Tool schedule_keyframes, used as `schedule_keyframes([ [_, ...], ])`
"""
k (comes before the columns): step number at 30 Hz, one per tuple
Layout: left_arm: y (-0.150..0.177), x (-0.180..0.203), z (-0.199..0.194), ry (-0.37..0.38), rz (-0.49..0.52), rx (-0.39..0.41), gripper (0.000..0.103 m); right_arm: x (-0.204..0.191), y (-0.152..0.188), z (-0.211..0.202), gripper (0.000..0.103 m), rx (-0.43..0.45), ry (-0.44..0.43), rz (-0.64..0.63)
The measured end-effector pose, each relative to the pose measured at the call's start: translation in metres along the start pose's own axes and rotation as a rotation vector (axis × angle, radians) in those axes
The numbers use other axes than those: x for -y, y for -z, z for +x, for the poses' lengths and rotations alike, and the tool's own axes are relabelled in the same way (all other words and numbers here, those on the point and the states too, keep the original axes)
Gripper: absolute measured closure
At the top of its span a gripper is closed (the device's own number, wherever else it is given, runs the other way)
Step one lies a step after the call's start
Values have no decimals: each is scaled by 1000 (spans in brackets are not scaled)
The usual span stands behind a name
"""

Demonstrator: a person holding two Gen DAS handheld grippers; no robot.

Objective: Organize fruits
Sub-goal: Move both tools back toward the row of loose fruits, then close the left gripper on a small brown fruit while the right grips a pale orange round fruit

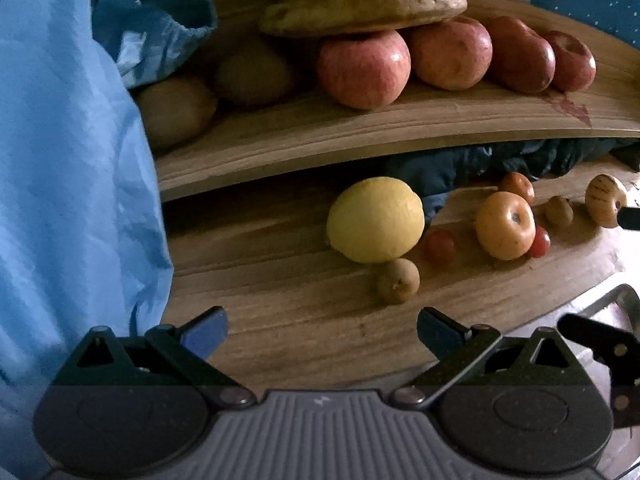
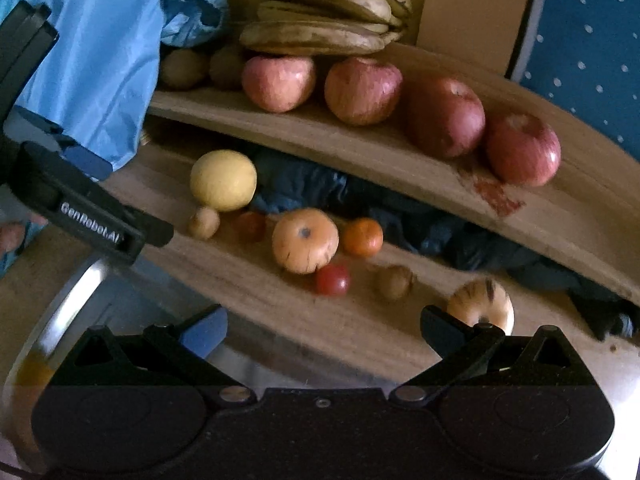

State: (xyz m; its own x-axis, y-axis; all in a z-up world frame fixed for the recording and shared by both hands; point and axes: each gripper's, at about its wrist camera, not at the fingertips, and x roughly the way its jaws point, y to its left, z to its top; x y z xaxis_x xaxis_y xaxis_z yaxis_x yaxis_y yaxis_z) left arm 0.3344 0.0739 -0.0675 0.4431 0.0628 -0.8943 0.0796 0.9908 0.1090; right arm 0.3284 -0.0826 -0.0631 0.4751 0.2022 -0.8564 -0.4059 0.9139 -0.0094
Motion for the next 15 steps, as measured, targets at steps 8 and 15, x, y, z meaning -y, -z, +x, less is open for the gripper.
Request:
schedule_keyframes([
  [8, -8, -2, 16, 1, -7, -23, 0, -2, -15, 24, 3, 4, 22, -78],
  [15, -12, 1, 26, 25, 6, -22, 1, -3, -20, 37, 10, -2, 14, -130],
])
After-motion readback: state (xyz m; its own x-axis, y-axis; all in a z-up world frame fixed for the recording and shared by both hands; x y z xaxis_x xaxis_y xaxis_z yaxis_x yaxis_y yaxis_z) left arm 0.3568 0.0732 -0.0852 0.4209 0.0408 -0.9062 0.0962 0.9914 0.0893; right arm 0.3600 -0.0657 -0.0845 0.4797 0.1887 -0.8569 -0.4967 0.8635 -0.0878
